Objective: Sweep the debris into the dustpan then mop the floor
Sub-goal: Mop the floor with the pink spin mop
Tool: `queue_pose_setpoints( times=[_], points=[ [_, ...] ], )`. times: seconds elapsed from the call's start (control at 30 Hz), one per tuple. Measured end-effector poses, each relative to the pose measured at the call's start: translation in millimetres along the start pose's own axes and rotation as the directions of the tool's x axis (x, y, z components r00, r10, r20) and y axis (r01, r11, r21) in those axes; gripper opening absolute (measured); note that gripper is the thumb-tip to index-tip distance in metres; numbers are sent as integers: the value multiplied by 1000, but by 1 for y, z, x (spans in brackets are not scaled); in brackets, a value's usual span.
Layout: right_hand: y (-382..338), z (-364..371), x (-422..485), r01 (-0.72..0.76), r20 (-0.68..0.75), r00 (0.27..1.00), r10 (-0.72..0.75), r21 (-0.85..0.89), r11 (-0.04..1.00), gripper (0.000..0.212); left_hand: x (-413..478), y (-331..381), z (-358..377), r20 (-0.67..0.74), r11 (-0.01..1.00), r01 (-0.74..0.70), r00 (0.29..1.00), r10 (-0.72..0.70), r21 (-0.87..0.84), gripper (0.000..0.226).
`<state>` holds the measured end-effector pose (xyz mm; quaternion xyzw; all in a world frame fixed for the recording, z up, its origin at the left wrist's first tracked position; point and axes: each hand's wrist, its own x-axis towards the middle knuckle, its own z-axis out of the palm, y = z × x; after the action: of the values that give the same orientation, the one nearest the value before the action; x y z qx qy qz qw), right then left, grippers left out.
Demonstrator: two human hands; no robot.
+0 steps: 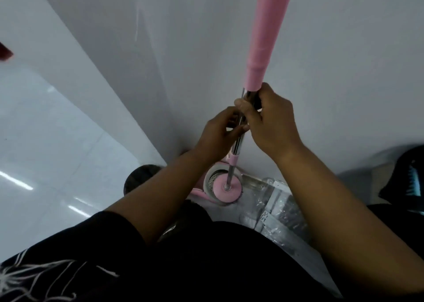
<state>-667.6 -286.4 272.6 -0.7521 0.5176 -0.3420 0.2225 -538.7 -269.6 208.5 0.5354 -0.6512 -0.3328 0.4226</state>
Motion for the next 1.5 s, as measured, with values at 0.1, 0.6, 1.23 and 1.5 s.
queue_pose_setpoints(
  times=[0.1, 0.6, 1.23, 1.5],
  points=[
    [-18, 2, 0, 172, 15, 985, -175, 105, 979, 14, -23, 13, -14, -147, 999, 25, 989, -21, 28, 27],
    [-122, 88, -65, 333, 390, 785, -481, 390, 859, 19, -198, 11, -88, -561, 938, 344, 784, -265, 39, 26],
    [-288, 214, -259, 296, 705, 299, -643, 572, 765, 11, -485, -6, -171, -752, 775, 555, 360, -552, -303, 26],
    [-328, 265, -340, 251, 742, 203, -639, 591, 767, 12, -576, -24, -180, -780, 700, 547, 128, -613, -460, 22]
  ],
)
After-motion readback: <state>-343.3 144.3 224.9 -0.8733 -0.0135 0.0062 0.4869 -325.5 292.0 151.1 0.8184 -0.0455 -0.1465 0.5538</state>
